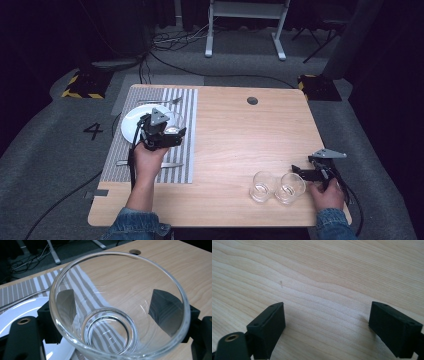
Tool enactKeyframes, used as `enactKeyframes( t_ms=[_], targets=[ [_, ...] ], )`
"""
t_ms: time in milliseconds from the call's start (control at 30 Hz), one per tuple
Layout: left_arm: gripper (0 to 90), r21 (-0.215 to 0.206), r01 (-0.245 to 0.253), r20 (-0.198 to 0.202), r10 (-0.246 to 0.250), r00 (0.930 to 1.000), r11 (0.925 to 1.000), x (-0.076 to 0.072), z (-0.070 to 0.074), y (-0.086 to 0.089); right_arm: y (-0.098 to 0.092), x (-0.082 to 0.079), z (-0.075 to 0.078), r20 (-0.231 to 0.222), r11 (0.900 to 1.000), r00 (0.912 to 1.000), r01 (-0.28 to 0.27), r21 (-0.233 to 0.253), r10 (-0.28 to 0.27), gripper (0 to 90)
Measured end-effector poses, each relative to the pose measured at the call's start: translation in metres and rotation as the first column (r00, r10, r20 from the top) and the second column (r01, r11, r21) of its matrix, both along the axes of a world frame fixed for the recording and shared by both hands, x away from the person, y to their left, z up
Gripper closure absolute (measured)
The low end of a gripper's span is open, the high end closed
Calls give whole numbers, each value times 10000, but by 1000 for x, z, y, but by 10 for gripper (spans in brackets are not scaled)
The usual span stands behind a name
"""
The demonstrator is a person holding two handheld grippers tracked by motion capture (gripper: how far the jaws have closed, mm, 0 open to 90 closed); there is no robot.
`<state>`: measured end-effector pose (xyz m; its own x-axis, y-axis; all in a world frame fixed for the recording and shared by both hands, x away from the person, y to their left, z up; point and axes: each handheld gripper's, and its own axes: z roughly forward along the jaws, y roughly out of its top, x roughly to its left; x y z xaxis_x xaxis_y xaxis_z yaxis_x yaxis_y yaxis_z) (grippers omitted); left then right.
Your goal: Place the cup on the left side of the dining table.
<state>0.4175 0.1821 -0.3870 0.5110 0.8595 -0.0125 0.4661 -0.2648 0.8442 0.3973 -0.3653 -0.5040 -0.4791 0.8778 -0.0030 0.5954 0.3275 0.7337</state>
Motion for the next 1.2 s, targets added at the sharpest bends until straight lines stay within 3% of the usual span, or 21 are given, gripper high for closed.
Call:
enactKeyframes(
  t_ms=[133,300,333,500,667,800,933,1100,1200],
  targets=[
    [192,-344,-482,-265,473,9985,9982,9,-9,17,0,0,0,-3,10000,10000,20,4,-20,137],
    [192,-742,-538,-698,486,9964,9958,16,-18,27,0,0,0,3,10000,10000,71,3,-71,137],
    [192,-678,-595,-921,531,9943,9959,19,-23,29,0,0,0,1,10000,10000,72,5,-72,137],
    [192,-444,-582,-1299,520,9902,9973,25,-33,30,0,0,0,0,10000,10000,71,5,-71,137],
    [192,-203,-198,-1896,156,9817,9996,30,-44,24,0,0,0,4,10000,10000,75,6,-75,137],
    [192,-4,11,-1983,-12,9802,10000,31,-49,17,0,0,0,1,10000,10000,72,4,-72,138],
    [192,196,424,-2297,-368,9726,9989,33,-60,8,0,0,0,1,10000,10000,73,6,-73,137],
    [192,176,463,-2470,-405,9682,9988,35,-65,7,0,0,0,0,10000,10000,74,7,-74,137],
    [192,418,488,-2535,-366,9666,9979,36,-67,6,0,0,0,6,10000,10000,75,-1,-75,138]
  ],
)
